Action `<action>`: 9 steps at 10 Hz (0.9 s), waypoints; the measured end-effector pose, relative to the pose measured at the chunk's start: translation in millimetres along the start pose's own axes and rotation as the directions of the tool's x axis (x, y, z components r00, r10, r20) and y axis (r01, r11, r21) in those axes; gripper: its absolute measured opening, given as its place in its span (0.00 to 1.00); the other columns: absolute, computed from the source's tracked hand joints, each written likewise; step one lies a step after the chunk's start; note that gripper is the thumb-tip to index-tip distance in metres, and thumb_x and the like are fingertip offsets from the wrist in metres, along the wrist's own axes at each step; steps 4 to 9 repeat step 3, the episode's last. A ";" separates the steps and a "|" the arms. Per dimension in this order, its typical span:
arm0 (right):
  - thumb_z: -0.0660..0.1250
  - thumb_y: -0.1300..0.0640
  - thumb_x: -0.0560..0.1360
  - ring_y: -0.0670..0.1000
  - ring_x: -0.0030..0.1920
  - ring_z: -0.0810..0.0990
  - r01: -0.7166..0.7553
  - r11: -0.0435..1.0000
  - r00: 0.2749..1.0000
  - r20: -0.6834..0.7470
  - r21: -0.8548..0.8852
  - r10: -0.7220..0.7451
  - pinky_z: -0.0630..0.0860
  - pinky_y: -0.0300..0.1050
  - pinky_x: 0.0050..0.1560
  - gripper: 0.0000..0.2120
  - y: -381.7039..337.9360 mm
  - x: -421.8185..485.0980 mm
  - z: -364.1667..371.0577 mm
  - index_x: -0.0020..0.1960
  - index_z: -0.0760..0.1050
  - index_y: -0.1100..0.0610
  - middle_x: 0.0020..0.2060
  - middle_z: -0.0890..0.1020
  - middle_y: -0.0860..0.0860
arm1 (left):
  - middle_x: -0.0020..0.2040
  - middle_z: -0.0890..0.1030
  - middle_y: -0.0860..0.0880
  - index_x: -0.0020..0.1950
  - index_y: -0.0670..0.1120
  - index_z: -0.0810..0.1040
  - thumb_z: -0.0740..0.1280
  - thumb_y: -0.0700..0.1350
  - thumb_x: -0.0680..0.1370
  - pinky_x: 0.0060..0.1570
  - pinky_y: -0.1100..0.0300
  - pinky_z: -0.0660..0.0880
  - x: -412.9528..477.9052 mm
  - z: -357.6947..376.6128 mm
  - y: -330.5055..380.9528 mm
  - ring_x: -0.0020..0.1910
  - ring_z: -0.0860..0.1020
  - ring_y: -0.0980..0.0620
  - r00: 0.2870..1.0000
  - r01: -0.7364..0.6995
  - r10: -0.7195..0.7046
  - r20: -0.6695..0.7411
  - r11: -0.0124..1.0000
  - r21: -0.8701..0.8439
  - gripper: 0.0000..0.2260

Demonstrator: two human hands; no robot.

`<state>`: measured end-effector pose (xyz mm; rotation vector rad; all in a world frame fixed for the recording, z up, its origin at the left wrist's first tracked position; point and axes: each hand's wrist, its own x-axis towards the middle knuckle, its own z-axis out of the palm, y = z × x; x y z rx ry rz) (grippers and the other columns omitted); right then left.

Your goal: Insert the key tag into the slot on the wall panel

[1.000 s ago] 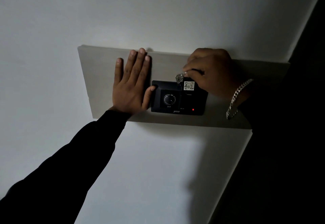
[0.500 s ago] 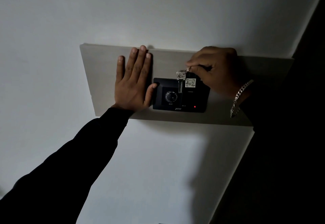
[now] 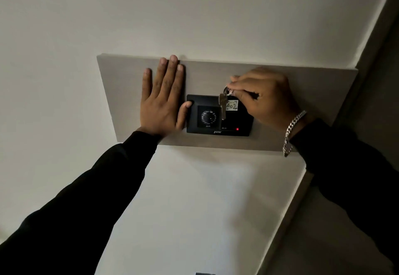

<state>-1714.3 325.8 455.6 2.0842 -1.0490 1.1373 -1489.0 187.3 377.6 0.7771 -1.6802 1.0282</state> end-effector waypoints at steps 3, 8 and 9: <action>0.67 0.65 0.74 0.51 0.58 0.82 -0.126 0.991 0.989 -0.065 0.043 0.129 0.79 0.50 0.60 0.11 -13.1 -15.6 -8.0 0.55 0.81 0.61 0.60 0.82 0.57 | 0.81 0.59 0.37 0.80 0.40 0.55 0.49 0.58 0.82 0.79 0.37 0.50 6.0 -19.5 4.4 0.82 0.50 0.43 0.995 0.036 -0.028 0.100 0.996 -0.083 0.32; 0.67 0.65 0.74 0.51 0.58 0.82 -0.126 0.991 0.989 -0.065 0.043 0.129 0.79 0.50 0.60 0.11 -13.1 -15.6 -8.0 0.55 0.81 0.61 0.60 0.82 0.57 | 0.81 0.59 0.37 0.80 0.40 0.55 0.49 0.58 0.82 0.79 0.37 0.50 6.0 -19.5 4.4 0.82 0.50 0.43 0.995 0.036 -0.028 0.100 0.996 -0.083 0.32; 0.67 0.65 0.74 0.51 0.58 0.82 -0.126 0.991 0.989 -0.065 0.043 0.129 0.79 0.50 0.60 0.11 -13.1 -15.6 -8.0 0.55 0.81 0.61 0.60 0.82 0.57 | 0.81 0.59 0.37 0.80 0.40 0.55 0.49 0.58 0.82 0.79 0.37 0.50 6.0 -19.5 4.4 0.82 0.50 0.43 0.995 0.036 -0.028 0.100 0.996 -0.083 0.32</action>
